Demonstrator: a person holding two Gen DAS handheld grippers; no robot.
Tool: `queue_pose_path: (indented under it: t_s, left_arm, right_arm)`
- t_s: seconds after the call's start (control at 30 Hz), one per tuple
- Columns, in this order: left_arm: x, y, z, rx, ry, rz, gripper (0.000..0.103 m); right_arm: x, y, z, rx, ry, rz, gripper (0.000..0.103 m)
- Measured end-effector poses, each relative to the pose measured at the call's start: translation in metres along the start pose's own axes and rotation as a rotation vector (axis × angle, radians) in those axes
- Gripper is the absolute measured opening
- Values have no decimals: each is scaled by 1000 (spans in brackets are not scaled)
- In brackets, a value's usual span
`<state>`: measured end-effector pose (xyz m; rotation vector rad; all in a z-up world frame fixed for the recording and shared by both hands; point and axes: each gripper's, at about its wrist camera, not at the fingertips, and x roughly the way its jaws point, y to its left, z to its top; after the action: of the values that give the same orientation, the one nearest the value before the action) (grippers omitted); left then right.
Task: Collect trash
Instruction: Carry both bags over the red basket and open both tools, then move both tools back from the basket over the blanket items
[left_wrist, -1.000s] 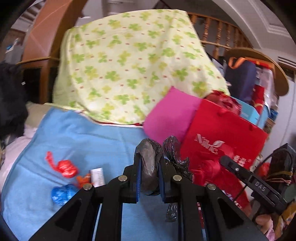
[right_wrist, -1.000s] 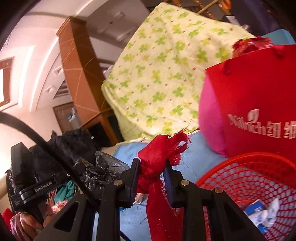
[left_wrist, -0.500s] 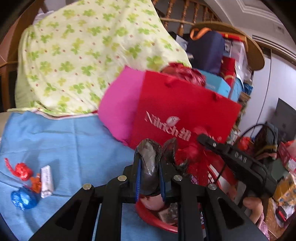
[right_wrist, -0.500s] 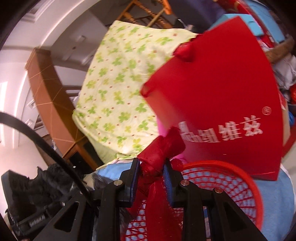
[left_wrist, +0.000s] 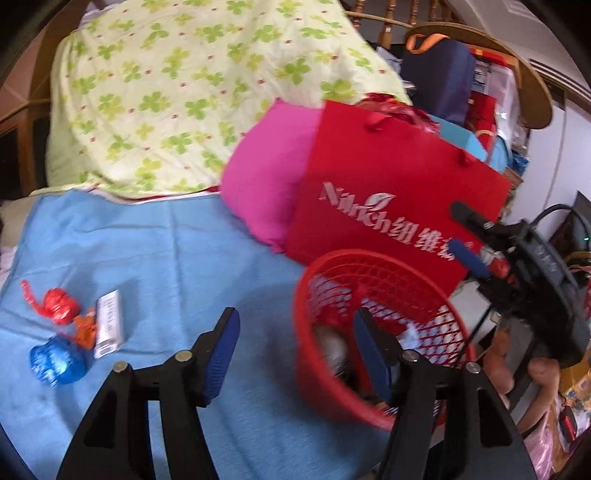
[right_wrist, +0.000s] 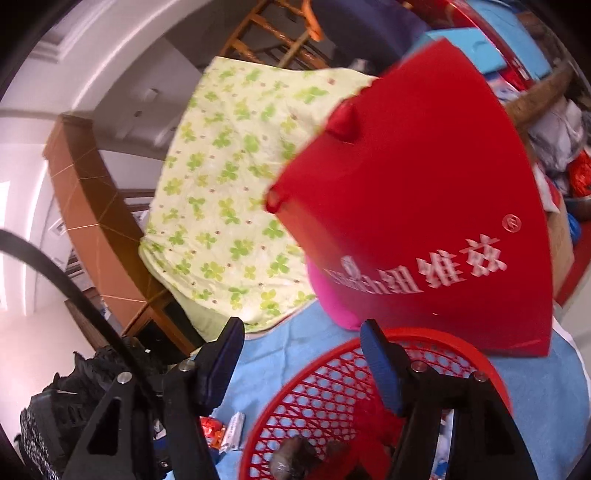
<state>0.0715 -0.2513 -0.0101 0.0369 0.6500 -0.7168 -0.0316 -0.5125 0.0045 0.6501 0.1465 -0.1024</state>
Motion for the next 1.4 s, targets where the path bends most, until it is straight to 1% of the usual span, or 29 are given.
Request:
queue_pose_path:
  t_s: [0.03, 0.17, 0.27, 0.33, 0.43, 0.53, 0.6, 0.73, 0.83, 0.97, 1.1, 1.23, 1.33, 1.4]
  left_arm:
    - [-3, 7, -4, -1, 4, 31, 70]
    - [-12, 37, -20, -14, 40, 149, 70]
    - [-21, 67, -34, -50, 76, 235, 70]
    - [-31, 90, -45, -79, 84, 299, 70]
    - [-48, 122, -58, -127, 88, 369, 70]
    - [-64, 150, -66, -178, 77, 425, 70]
    - [-74, 165, -70, -200, 67, 455, 70]
    - [-84, 184, -76, -218, 58, 504, 70]
    - [-83, 193, -78, -229, 67, 529, 70]
    - [-77, 203, -84, -243, 85, 530, 70]
    - [-70, 211, -92, -248, 113, 532, 70]
    - [-65, 223, -100, -260, 131, 533, 70]
    - [-62, 232, -105, -275, 142, 534, 70]
    - [-59, 239, -107, -277, 151, 534, 70]
  right_arm:
    - [1, 5, -1, -9, -2, 13, 69]
    - [3, 31, -9, -65, -17, 69, 69]
    - [5, 53, -18, -110, -20, 123, 69]
    - [9, 68, -26, -141, -19, 157, 69]
    - [14, 94, -39, -194, -6, 217, 69]
    - [24, 119, -56, -239, 35, 270, 69]
    - [34, 137, -72, -276, 82, 299, 69]
    - [54, 160, -101, -335, 169, 314, 69]
    - [72, 169, -121, -367, 244, 279, 69]
    - [99, 171, -140, -364, 356, 219, 69]
    - [127, 162, -151, -315, 462, 154, 69]
    - [151, 150, -161, -245, 561, 113, 69]
    - [171, 147, -173, -231, 630, 79, 68]
    - [183, 148, -181, -237, 658, 58, 67]
